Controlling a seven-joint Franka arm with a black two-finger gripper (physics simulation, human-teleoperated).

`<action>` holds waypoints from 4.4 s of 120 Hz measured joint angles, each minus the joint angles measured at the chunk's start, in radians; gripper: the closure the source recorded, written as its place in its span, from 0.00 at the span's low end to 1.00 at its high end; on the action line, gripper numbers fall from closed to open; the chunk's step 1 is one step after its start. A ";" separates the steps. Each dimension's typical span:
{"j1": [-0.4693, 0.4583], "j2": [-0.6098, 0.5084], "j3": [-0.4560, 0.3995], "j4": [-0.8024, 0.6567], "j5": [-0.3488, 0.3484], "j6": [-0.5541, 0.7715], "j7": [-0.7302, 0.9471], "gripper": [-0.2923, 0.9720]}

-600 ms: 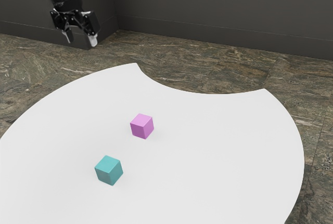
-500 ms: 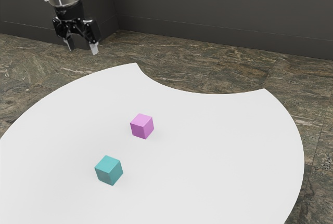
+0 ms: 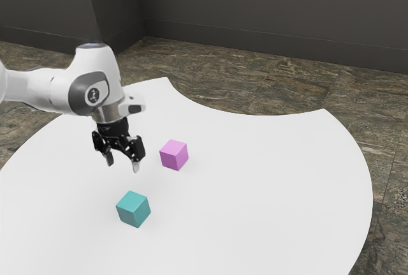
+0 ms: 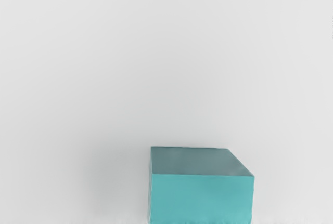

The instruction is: Pick up the blue block with one arm, and put the blue block on the pink block with one arm

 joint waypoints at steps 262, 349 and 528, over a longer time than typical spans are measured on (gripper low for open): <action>-0.026 0.100 -0.043 -0.174 -0.040 0.217 -0.014 0.47; 0.054 0.381 -0.021 0.476 -0.049 -0.033 -0.043 0.57; 0.140 0.133 -0.097 0.410 -0.056 -0.197 0.089 0.27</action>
